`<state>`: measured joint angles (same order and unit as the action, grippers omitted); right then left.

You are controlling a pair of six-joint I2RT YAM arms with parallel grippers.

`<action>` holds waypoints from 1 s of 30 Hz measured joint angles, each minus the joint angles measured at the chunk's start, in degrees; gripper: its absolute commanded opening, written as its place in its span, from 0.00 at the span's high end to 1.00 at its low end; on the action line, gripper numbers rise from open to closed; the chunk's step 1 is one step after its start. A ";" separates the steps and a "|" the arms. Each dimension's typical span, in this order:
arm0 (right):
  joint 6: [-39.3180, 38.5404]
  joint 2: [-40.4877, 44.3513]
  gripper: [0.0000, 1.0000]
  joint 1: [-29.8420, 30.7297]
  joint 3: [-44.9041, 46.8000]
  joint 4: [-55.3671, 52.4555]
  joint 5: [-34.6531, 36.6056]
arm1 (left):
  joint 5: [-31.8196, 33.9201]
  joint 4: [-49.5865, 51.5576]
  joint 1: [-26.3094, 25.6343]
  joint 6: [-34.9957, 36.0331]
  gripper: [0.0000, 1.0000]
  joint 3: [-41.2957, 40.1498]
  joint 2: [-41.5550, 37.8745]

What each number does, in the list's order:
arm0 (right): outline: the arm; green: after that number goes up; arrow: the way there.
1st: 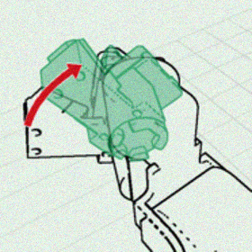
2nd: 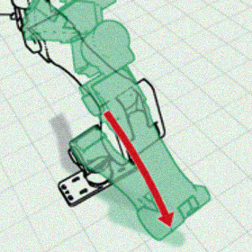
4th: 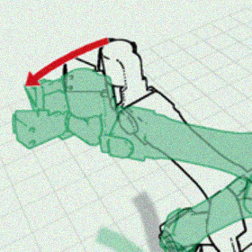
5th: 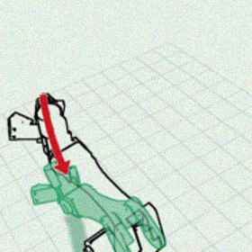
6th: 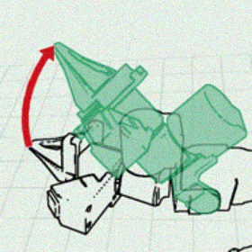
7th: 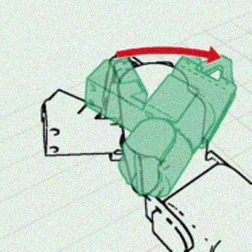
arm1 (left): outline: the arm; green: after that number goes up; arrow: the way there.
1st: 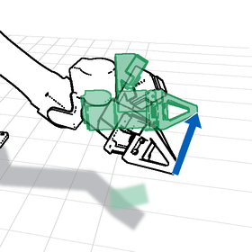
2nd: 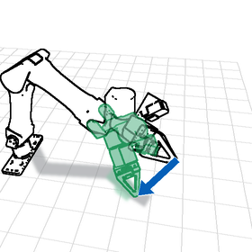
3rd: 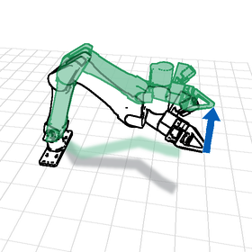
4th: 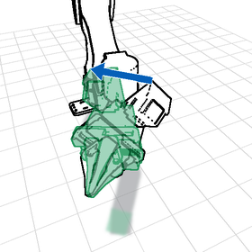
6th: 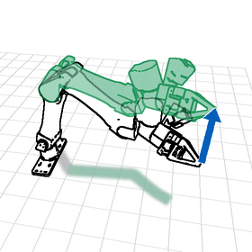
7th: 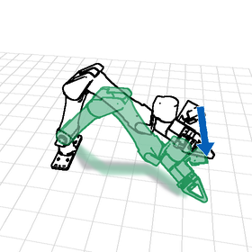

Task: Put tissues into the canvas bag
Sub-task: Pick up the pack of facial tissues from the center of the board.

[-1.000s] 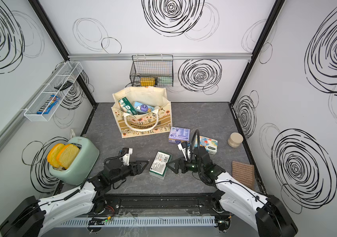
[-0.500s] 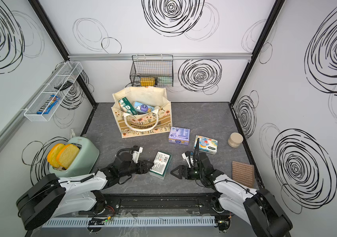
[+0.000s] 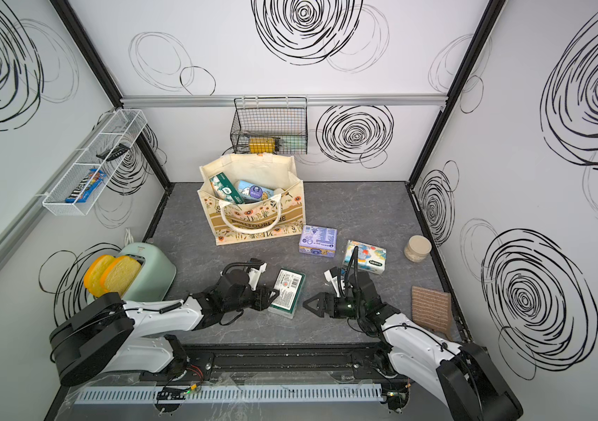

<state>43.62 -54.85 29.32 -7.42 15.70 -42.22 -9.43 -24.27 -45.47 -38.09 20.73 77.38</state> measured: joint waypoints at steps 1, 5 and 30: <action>0.11 -0.26 0.02 0.00 0.00 0.17 -0.09 | -0.04 -0.46 0.13 0.04 0.59 0.00 0.35; 0.59 -0.50 0.02 0.00 0.42 1.22 -0.46 | -0.17 -3.10 0.26 0.15 0.65 -0.52 1.38; 6.82 -21.31 0.01 2.93 -2.75 19.23 -0.98 | -2.89 -9.81 3.21 0.22 0.91 -3.89 2.34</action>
<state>50.43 -76.16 32.25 -10.17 34.94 -43.20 -12.32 -34.09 -42.26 -37.87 16.84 79.72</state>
